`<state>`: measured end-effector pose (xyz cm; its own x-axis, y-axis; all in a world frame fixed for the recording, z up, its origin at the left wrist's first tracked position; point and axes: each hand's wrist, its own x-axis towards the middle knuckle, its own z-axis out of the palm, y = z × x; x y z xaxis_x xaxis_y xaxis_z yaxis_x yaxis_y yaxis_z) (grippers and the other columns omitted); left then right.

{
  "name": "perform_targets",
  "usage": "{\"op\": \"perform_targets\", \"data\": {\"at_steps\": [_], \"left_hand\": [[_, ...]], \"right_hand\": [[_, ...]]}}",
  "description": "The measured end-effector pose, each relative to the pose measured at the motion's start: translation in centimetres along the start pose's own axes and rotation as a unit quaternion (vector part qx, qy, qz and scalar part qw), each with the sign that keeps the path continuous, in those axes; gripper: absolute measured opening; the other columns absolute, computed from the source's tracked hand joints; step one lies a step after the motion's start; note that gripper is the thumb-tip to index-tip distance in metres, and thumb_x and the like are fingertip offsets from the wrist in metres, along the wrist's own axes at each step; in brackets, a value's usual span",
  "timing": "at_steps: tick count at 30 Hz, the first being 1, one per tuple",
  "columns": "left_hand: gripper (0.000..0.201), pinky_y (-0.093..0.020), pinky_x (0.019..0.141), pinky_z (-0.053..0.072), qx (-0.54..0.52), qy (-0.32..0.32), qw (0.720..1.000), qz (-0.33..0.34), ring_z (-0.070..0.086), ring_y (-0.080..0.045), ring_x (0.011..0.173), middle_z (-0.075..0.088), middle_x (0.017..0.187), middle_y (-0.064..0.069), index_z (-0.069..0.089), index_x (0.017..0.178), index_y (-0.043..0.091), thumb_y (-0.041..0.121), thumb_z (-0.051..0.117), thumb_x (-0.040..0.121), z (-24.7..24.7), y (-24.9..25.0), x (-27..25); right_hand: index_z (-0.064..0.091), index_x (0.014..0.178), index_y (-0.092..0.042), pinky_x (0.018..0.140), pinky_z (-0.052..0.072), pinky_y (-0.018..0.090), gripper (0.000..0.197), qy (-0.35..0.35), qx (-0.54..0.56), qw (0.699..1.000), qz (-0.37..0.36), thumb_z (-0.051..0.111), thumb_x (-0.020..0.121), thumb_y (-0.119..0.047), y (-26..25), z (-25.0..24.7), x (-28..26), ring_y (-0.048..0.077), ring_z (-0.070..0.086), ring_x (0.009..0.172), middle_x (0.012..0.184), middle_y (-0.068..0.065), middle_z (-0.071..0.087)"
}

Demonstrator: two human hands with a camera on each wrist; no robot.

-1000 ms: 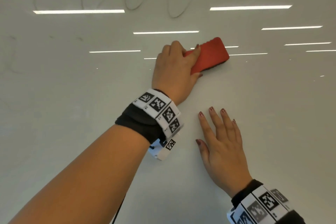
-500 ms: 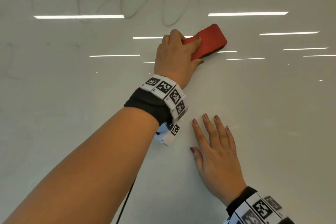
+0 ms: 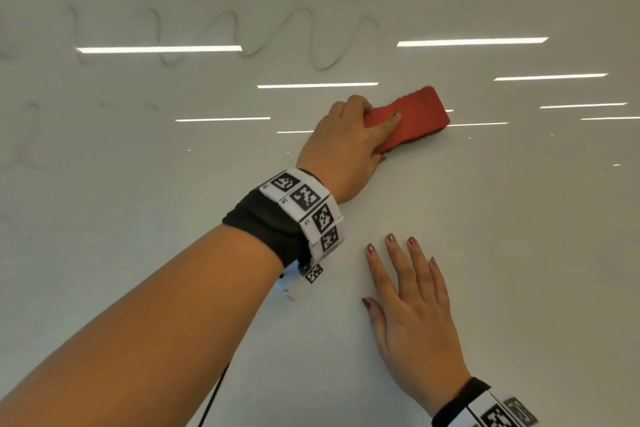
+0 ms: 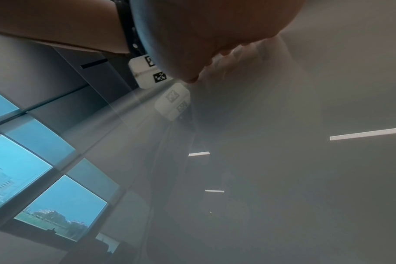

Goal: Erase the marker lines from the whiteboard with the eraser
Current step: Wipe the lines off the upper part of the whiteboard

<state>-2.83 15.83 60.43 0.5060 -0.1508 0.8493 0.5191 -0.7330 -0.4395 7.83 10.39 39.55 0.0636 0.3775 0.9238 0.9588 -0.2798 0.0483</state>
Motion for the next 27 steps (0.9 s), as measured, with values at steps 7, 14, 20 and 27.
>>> {"op": "perform_targets", "data": {"at_steps": [7,14,20,27], "left_hand": [[0.051,-0.036,0.096,0.038,-0.008,0.048,0.994,-0.102,0.038,-0.031,0.116,0.037,0.131,-0.014,0.040,0.140,0.030,0.031,0.054,0.091,-1.6,-3.5,3.0],[0.050,-0.043,0.088,0.044,-0.015,0.064,0.998,0.005,0.049,-0.038,0.103,0.050,0.120,-0.021,0.053,0.132,0.021,0.021,0.065,0.083,0.6,-1.1,-0.8],[0.052,-0.042,0.092,0.043,-0.001,0.041,0.999,0.027,0.048,-0.034,0.109,0.048,0.124,-0.018,0.047,0.137,0.025,0.027,0.061,0.087,0.4,-1.1,-0.6],[0.053,-0.038,0.098,0.035,0.030,0.034,0.997,-0.062,0.038,-0.032,0.115,0.036,0.130,-0.015,0.035,0.143,0.030,0.032,0.052,0.092,-2.4,-4.7,4.7]], "right_hand": [[0.026,0.149,-0.024,0.113,0.015,0.045,0.056,-0.012,-0.002,1.000,0.012,0.018,0.098,-0.045,0.0,-0.2,0.1,0.027,0.018,0.144,0.156,0.003,0.022],[0.028,0.148,-0.025,0.110,0.021,0.049,0.056,-0.001,0.005,1.000,0.002,0.018,0.097,-0.046,0.1,-0.5,1.1,0.028,0.023,0.142,0.154,0.003,0.026],[0.031,0.148,-0.027,0.111,0.018,0.049,0.056,0.014,0.007,1.000,0.013,0.030,0.094,-0.044,-0.3,-1.4,3.6,0.027,0.020,0.143,0.154,0.002,0.028],[0.025,0.149,-0.030,0.110,0.018,0.046,0.057,-0.012,-0.012,0.999,0.030,0.016,0.096,-0.049,-0.2,-2.0,4.5,0.026,0.022,0.142,0.154,0.001,0.027]]}}
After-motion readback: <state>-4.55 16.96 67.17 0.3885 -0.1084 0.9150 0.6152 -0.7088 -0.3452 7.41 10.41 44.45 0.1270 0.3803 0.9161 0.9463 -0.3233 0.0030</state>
